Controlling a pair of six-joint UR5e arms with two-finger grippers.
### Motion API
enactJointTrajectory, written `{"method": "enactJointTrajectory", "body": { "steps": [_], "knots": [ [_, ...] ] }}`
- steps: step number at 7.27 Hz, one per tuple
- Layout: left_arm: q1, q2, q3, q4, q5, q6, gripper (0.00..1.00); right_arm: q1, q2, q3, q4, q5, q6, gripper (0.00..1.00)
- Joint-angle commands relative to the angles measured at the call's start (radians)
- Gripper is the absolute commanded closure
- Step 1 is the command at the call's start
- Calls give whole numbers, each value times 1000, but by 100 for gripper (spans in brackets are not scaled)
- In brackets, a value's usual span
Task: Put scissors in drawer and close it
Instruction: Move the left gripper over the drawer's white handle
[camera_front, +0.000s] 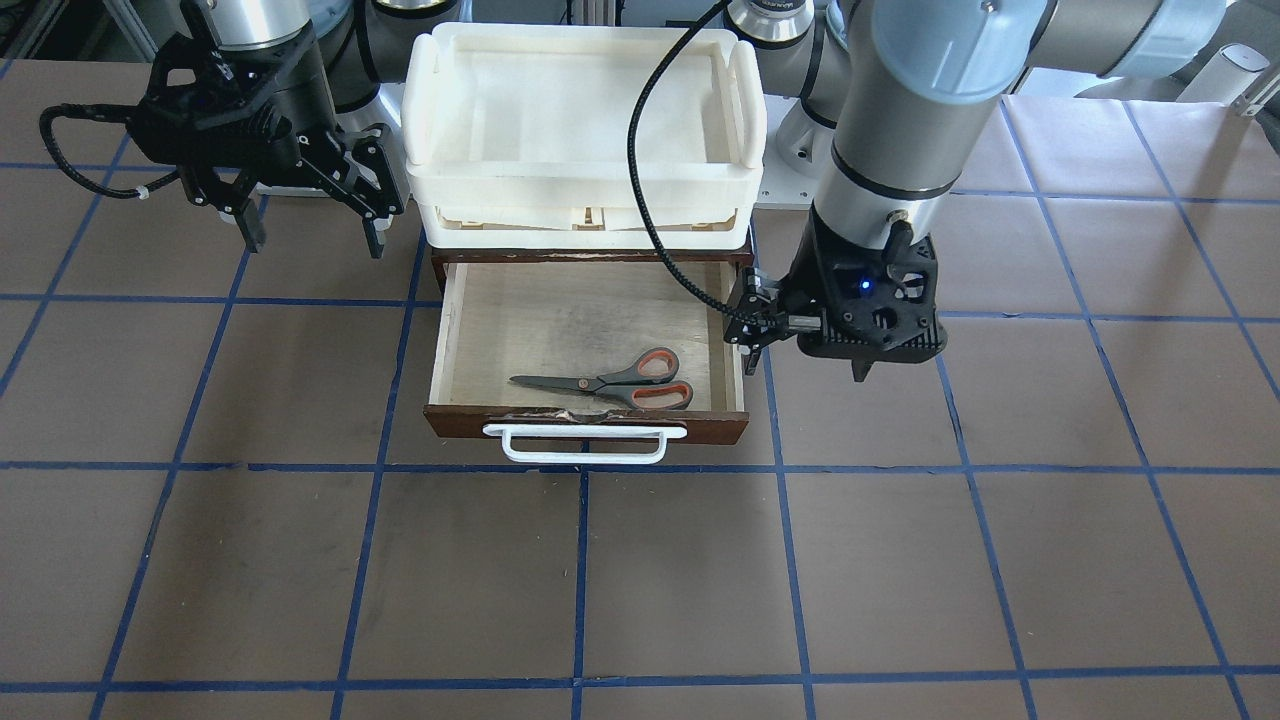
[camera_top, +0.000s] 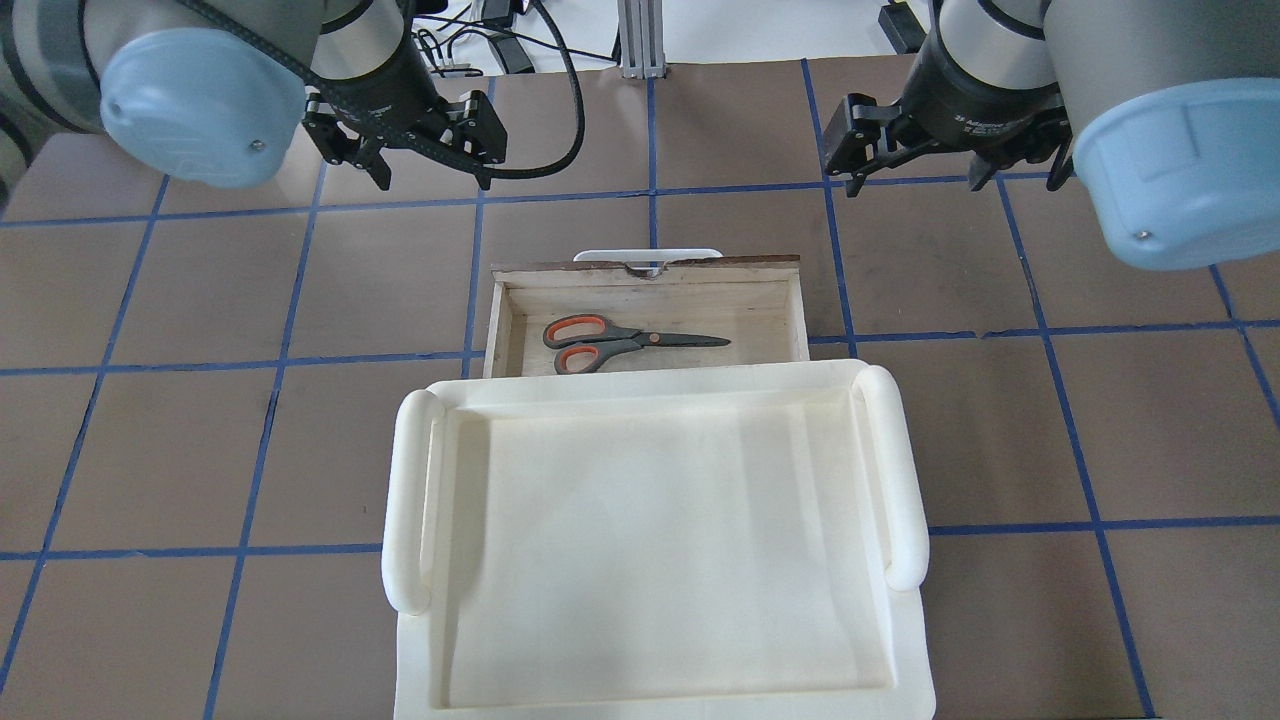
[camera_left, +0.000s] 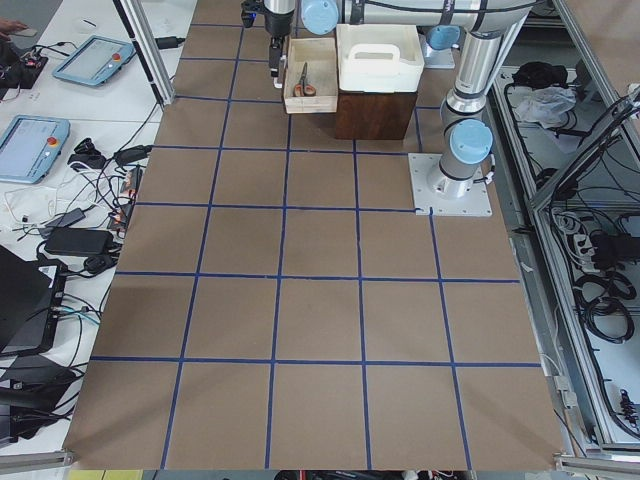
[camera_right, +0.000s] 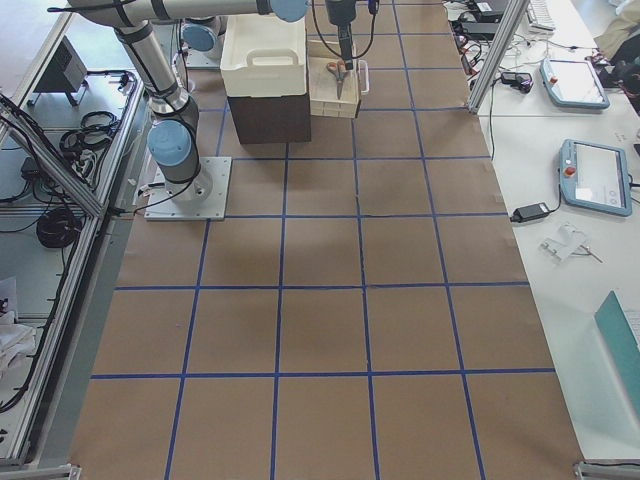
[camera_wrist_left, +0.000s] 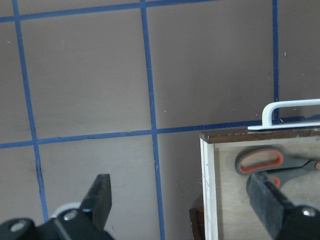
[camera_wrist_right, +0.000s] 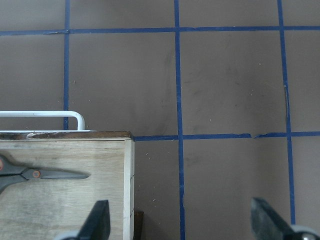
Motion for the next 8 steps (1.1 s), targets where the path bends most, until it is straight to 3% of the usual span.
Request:
{"method": "enactJointTrajectory", "body": {
  "steps": [1, 2, 8],
  "knots": [
    [-67, -102, 4, 126, 7, -142, 0, 0, -5, 0, 0, -13, 1, 0],
    [-85, -148, 5, 188, 7, -194, 0, 0, -2, 0, -3, -9, 1, 0],
    [-130, -346, 88, 245, 8, -261, 0, 0, 4, 0, -5, 2, 8, 0]
  ]
}}
